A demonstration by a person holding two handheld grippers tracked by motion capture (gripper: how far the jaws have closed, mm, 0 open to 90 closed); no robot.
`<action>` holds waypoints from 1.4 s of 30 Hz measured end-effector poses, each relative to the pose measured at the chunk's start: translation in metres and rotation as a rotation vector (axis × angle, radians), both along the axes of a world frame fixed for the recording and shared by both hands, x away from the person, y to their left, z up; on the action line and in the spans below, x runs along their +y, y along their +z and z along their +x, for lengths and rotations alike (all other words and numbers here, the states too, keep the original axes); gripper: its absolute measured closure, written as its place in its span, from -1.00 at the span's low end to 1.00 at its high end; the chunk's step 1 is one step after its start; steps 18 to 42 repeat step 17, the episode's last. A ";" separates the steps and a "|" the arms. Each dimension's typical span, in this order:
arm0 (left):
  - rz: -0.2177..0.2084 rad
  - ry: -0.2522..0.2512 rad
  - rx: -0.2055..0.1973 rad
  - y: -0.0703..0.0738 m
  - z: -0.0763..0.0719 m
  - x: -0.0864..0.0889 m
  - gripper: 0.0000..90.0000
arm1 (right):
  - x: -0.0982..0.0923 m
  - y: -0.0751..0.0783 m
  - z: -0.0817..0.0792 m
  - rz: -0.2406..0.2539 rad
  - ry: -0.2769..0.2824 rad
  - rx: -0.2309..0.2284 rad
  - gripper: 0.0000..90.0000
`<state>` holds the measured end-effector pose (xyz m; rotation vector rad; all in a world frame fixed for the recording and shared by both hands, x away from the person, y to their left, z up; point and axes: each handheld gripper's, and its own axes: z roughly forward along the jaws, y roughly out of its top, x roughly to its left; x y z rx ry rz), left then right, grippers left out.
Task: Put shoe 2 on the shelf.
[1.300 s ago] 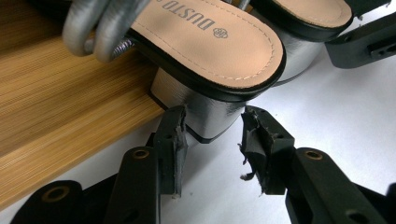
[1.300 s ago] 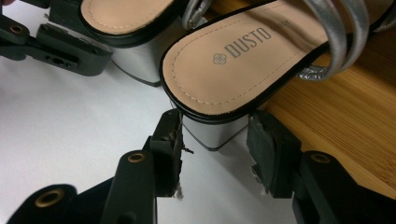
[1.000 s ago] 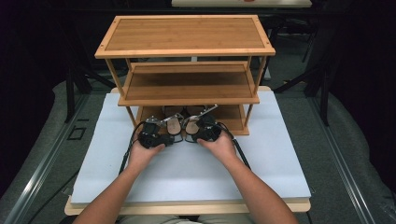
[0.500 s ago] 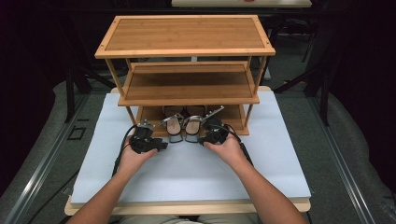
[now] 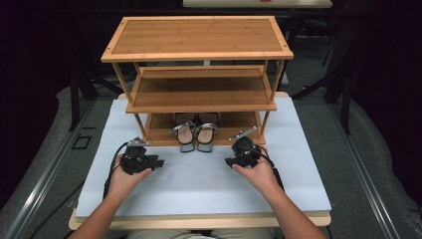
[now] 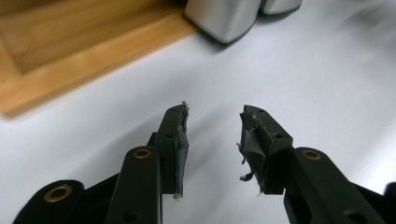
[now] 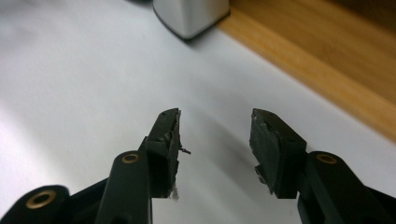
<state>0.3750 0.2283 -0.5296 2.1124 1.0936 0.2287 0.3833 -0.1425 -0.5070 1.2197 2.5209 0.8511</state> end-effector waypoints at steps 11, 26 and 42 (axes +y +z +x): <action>0.008 0.026 0.012 -0.007 -0.017 0.018 0.34 | -0.024 -0.020 -0.022 0.059 -0.102 -0.040 0.13; 0.003 0.032 0.027 -0.012 -0.022 0.025 0.28 | -0.033 -0.024 -0.029 0.108 -0.111 -0.058 0.06; 0.003 0.032 0.027 -0.012 -0.022 0.025 0.28 | -0.033 -0.024 -0.029 0.108 -0.111 -0.058 0.06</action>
